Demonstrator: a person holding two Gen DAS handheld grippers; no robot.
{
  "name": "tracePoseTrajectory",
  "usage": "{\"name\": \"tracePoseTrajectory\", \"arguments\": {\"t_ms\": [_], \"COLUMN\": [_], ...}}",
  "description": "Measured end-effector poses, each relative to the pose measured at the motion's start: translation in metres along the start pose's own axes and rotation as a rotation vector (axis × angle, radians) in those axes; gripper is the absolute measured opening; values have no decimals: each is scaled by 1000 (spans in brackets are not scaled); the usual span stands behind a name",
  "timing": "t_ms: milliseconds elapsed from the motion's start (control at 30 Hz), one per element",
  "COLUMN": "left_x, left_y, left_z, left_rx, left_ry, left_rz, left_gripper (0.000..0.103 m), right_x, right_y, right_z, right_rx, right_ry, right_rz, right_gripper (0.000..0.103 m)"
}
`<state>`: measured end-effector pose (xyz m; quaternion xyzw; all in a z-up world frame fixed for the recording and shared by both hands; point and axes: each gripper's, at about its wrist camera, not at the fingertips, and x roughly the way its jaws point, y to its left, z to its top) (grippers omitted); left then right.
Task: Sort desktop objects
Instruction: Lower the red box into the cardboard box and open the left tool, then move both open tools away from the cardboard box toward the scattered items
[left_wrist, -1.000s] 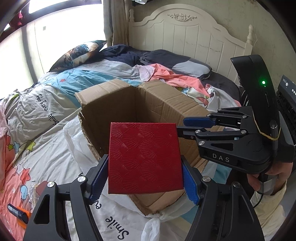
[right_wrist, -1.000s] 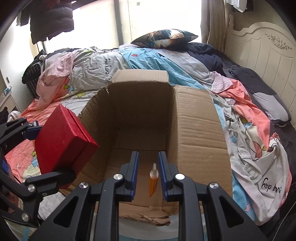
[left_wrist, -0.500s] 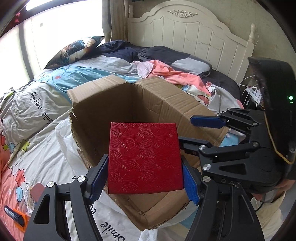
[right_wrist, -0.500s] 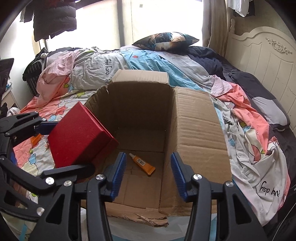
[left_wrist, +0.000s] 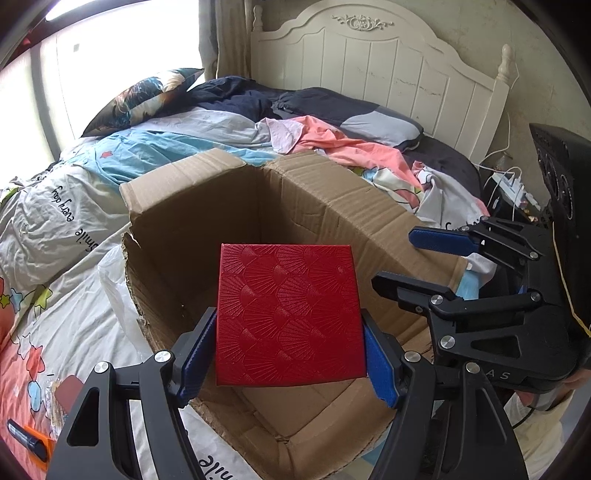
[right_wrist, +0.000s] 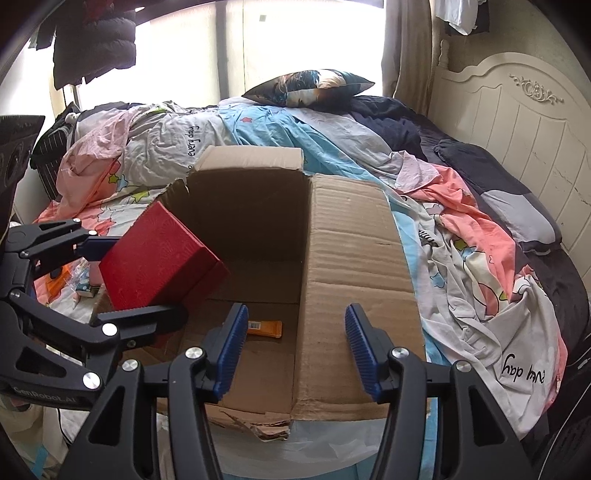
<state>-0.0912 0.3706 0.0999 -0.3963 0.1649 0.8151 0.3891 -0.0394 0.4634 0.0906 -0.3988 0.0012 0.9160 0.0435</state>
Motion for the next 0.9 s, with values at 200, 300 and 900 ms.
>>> {"name": "tracePoseTrajectory", "arguments": {"t_ms": [200,300,900], "left_x": [3,9,-10], "left_y": [4,6,27], "left_z": [1,2,-5], "left_rx": [-10,-17,-128], "left_ry": [7,18,1], "left_rz": [-12,-16,-53], "left_gripper": [73,73,103], "right_x": [4,4,3], "right_y": [-1,-1,5], "right_z": [1,1,1], "right_rx": [7,4,-18], "right_ry": [1,1,2], "right_rz": [0,-4,-12], "right_gripper": [52,53,57]}}
